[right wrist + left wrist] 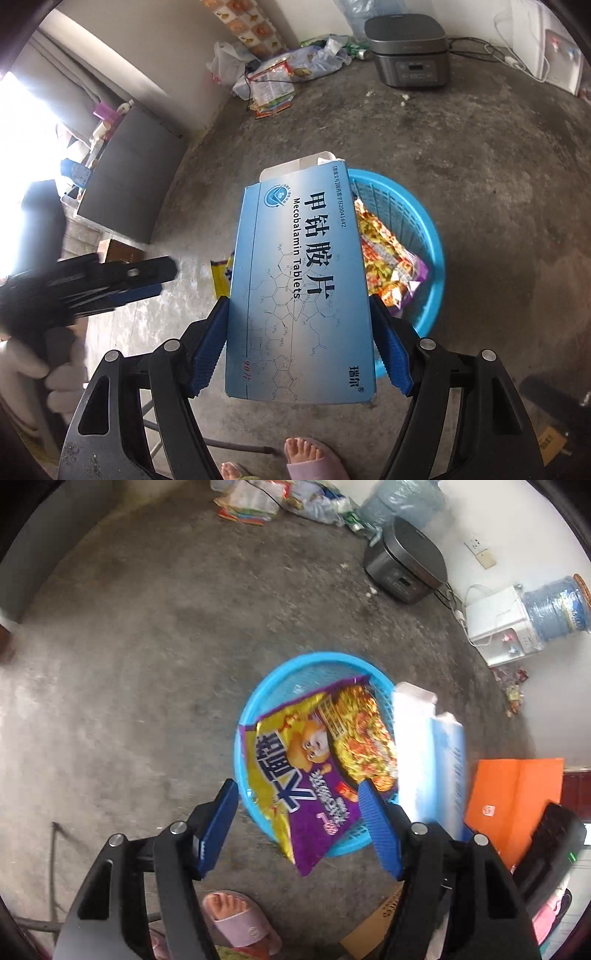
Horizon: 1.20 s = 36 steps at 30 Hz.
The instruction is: Collect trash
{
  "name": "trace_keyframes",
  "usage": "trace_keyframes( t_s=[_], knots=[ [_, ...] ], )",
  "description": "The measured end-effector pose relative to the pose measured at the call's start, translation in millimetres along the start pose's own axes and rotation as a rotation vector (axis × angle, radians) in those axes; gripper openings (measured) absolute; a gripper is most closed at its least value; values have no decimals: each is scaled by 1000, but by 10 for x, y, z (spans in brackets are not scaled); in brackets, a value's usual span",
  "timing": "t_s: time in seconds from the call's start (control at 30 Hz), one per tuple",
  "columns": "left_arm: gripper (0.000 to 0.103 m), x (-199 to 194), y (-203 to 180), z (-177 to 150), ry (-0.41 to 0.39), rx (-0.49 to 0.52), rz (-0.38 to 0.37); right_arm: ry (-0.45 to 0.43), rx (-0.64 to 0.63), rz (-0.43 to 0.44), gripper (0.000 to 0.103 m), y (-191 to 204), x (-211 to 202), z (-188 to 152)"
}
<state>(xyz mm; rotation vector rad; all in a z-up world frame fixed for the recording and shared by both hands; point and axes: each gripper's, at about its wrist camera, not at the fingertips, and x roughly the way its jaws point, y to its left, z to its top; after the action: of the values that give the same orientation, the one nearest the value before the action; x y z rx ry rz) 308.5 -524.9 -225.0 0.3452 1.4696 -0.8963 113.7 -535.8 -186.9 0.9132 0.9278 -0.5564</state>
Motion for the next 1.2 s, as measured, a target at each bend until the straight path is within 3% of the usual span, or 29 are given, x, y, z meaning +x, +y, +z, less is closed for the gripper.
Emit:
trace_keyframes(
  t_s=[0.07,0.13,0.23,0.33,0.6,0.7,0.8,1.0,1.2],
  knots=[
    [65,-272,61,-10,-52,24,19,55,-30,-42,78,5,352,36],
    [65,-604,89,-63,-103,50,43,156,-53,-138,78,-45,739,2],
    [66,-1157,146,-228,-184,76,39,192,-28,-200,77,-166,831,-73],
    [70,-1729,170,-503,-291,104,56,129,26,-134,77,-229,517,-131],
    [77,-2830,71,-1617,-571,144,68,-50,-10,-103,77,-42,-447,-350],
    [80,-3187,71,-2104,-707,87,126,-119,-28,-55,77,154,-857,-489],
    [85,-3442,119,-2579,-800,4,121,-174,-71,-6,77,412,-1200,-632],
    [97,-3702,173,-3449,-875,-104,171,-271,-264,53,79,994,-1841,-1008],
    [97,-3808,318,-4230,-901,-244,279,-339,-447,126,83,1464,-2323,-1390]
  ],
)
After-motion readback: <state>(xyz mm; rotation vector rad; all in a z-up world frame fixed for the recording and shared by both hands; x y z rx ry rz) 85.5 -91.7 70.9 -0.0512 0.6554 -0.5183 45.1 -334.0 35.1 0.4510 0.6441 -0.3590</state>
